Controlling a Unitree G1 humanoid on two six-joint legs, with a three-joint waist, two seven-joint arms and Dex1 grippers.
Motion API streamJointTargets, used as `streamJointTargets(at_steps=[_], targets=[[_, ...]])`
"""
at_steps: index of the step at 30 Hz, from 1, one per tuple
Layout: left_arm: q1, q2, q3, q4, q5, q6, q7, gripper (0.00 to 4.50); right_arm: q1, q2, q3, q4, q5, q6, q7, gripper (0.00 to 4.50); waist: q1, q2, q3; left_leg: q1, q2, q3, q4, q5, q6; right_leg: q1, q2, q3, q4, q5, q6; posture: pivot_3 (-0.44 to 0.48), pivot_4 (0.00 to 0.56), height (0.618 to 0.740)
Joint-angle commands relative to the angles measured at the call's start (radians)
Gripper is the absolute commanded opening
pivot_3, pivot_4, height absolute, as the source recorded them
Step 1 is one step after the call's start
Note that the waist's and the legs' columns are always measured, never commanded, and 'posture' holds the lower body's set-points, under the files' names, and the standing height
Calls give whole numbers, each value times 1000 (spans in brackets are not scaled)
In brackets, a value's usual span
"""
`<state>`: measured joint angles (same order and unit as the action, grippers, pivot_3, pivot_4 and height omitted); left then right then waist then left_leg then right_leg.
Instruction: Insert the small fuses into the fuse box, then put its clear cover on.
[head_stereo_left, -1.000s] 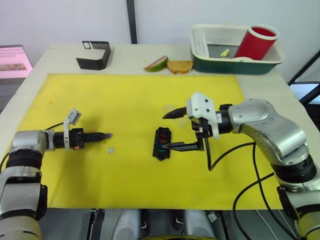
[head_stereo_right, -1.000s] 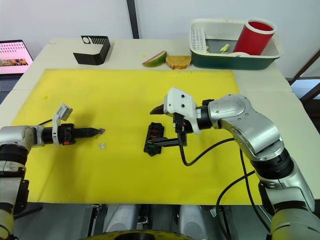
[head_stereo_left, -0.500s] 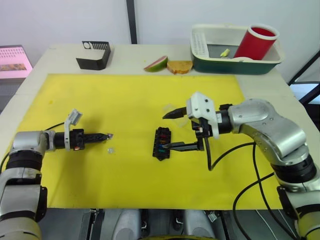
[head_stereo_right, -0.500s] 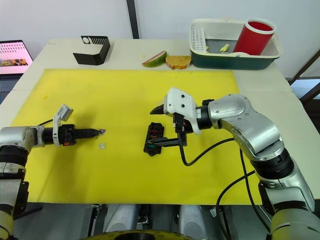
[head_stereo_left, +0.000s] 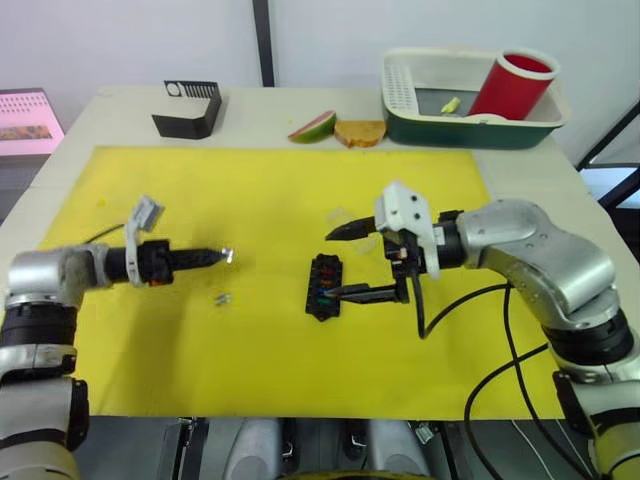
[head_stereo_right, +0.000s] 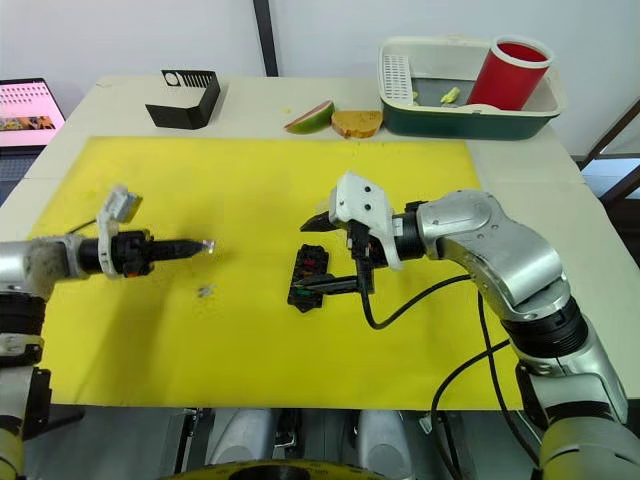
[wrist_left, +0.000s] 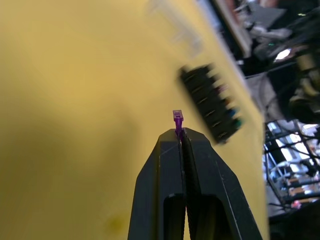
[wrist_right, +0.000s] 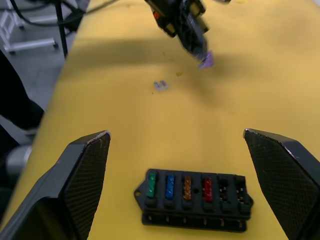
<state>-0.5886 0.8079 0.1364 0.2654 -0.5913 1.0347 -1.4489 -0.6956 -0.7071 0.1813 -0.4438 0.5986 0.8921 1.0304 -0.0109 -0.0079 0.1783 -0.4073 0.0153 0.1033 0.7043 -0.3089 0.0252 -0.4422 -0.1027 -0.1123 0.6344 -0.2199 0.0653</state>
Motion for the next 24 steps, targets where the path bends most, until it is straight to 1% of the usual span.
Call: streamJointTargets(at_steps=[1, 4, 10, 13, 20, 22, 23, 24], targets=[[-24, 5, 60, -237, -124, 56, 50, 33, -57, 30, -84, 15, 101, 98, -41, 4500, -1, 0, 0, 0, 0, 0, 0, 0, 0, 0, 0, 0, 0, 0, 0, 0, 150, 740], [-54, -20, 61, -346, -177, 61, 102, 33, -106, 72, -135, 54, 186, 192, -85, 4500, 0, 0, 0, 1, 0, 0, 0, 0, 0, 0, 0, 0, 0, 0, 0, 0, 150, 740], [-114, -66, 35, -439, -250, 49, 169, 33, -192, 127, -228, 108, 337, 333, -154, 4500, 1, 0, 0, 0, 0, 0, 0, 0, 0, 0, 0, 0, 0, 0, 0, 0, 150, 740], [-130, -79, 14, -452, -259, 27, 181, 0, -210, 146, -239, 114, 374, 370, -195, 3668, 0, 0, 0, 0, 0, 0, 0, 0, 0, 0, 1, 0, 0, 0, 0, 0, 150, 740], [-141, -76, -19, -457, -268, -5, 187, 0, -223, 179, -246, 122, 431, 412, -265, 3668, -1, 0, 0, 1, 0, 0, 0, 0, 0, 0, 1, 0, 0, 0, 0, 0, 150, 740], [-139, -70, -29, -454, -261, -20, 181, 0, -227, 189, -246, 124, 442, 414, -278, 3129, 0, 0, 0, 1, 0, 0, 0, 0, 0, 0, 1, 0, 0, 0, 0, 0, 150, 740], [-138, -68, -33, -453, -261, -24, 180, 0, -227, 191, -245, 125, 447, 415, -284, 2777, 0, 0, 0, 0, 0, 0, 0, 0, 0, 0, 1, 0, 0, 0, 0, 0, 150, 740], [-137, -65, -35, -451, -261, -29, 179, 0, -227, 192, -243, 125, 448, 414, -289, 2320, 0, 0, 0, 0, 0, 0, 0, 0, 0, 0, 1, 0, 0, 0, 0, 0, 150, 740]])
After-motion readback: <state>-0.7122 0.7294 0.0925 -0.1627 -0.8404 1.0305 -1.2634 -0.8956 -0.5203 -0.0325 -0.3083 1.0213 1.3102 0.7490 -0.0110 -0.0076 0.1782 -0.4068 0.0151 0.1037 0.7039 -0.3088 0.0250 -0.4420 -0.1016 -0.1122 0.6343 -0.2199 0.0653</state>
